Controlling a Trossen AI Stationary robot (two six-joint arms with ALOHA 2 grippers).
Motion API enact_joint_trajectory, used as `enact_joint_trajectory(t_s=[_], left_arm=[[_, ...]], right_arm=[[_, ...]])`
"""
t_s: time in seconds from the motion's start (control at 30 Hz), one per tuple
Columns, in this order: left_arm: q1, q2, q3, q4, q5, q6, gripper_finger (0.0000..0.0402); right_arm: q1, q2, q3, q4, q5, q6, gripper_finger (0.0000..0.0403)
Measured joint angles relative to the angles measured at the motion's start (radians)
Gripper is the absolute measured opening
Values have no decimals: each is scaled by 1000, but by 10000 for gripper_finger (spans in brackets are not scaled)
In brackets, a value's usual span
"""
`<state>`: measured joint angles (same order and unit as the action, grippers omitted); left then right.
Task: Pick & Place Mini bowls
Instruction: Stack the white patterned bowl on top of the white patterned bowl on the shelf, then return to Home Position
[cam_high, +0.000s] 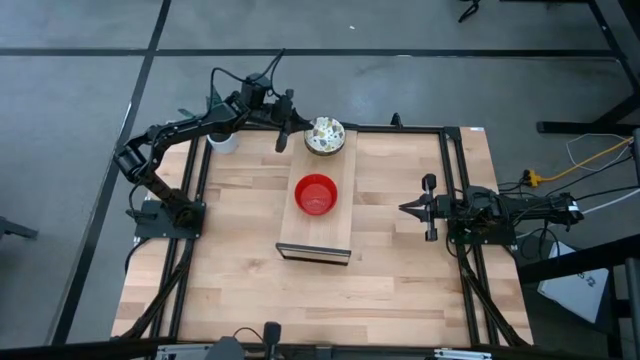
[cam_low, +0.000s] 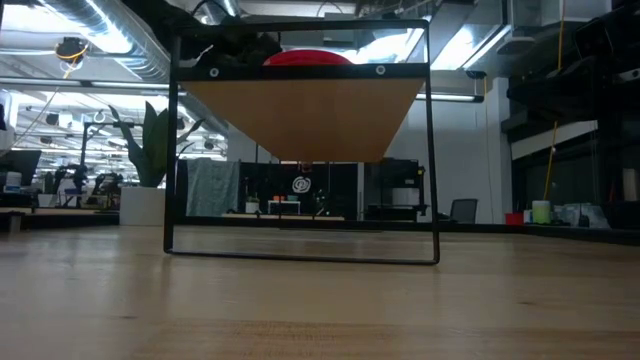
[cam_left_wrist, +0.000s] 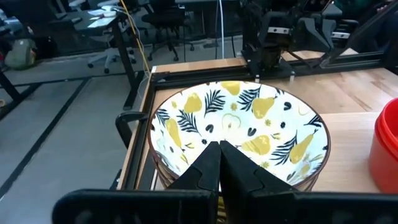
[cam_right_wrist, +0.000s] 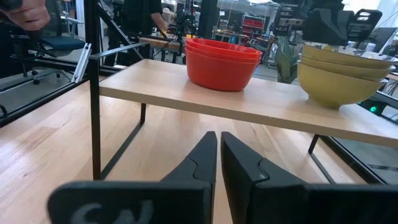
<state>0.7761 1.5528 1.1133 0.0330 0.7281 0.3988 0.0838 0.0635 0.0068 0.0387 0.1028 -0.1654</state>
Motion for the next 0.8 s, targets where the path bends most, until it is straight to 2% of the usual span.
enact_joint_trajectory(t_s=[0.4,0.8], left_arm=[[0,0,0,-15,-45,8,1],[23,-72,0,62,5,-45,1]], right_arm=[[0,0,0,0,0,0,26],[0,0,0,0,0,0,26]])
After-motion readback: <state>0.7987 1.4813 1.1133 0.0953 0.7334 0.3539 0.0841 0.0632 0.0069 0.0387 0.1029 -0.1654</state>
